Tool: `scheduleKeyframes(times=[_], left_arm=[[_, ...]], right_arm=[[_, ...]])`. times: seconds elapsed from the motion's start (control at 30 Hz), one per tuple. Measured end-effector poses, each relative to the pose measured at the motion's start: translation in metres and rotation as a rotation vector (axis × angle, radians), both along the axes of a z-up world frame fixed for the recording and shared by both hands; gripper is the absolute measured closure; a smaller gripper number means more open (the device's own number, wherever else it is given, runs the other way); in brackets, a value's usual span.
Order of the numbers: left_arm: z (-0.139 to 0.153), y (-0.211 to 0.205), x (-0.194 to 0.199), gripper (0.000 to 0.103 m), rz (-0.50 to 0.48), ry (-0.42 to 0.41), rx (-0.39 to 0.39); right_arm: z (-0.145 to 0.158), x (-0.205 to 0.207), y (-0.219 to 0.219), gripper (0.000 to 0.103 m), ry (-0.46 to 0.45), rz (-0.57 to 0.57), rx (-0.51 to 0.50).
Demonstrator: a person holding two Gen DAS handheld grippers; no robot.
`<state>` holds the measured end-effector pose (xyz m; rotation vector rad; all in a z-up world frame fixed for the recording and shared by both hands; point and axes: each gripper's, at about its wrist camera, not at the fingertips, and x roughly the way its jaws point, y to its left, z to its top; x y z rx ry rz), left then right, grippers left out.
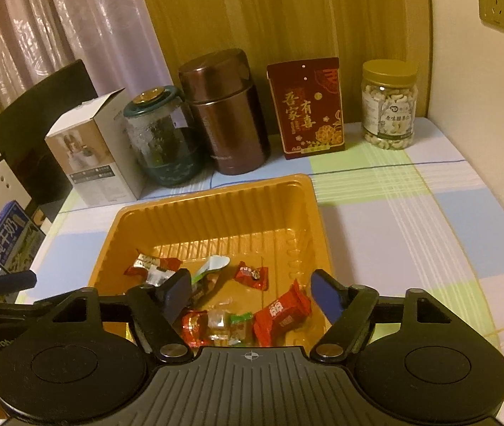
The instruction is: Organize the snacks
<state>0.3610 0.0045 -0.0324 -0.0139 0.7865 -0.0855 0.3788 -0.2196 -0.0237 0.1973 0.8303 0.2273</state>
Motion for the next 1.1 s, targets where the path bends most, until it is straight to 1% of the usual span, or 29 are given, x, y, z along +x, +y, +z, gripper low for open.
scheduleKeyframes(times=[0.13,0.23,0.37,0.5,0.7,0.9,1.1], left_arm=[[0.004,0.004,-0.011,0.0,0.029,-0.014,-0.013],[0.007,0.007,-0.019,0.0,0.043,-0.01,-0.022],[0.012,0.01,-0.033,0.0,0.074,-0.011,-0.049],[0.018,0.009,-0.048,0.001,0.089,-0.013,-0.054],[0.031,0.009,-0.079,0.001,0.099,-0.021,-0.069],[0.048,0.008,-0.116,0.001,0.121,-0.04,-0.064],[0.07,0.004,-0.158,0.001,0.127,-0.088,-0.042]], right_arm=[[0.005,-0.008,0.001,0.024,0.002,0.007,-0.022],[0.008,-0.016,0.001,0.022,0.003,0.009,-0.033],[0.011,-0.027,0.0,0.018,0.009,0.005,-0.028],[0.015,-0.043,0.0,0.018,0.017,0.01,-0.031],[0.027,-0.074,-0.002,0.018,0.021,-0.008,-0.019],[0.046,-0.112,0.001,0.018,-0.006,-0.007,-0.024],[0.065,-0.152,0.001,0.018,-0.019,-0.011,-0.021]])
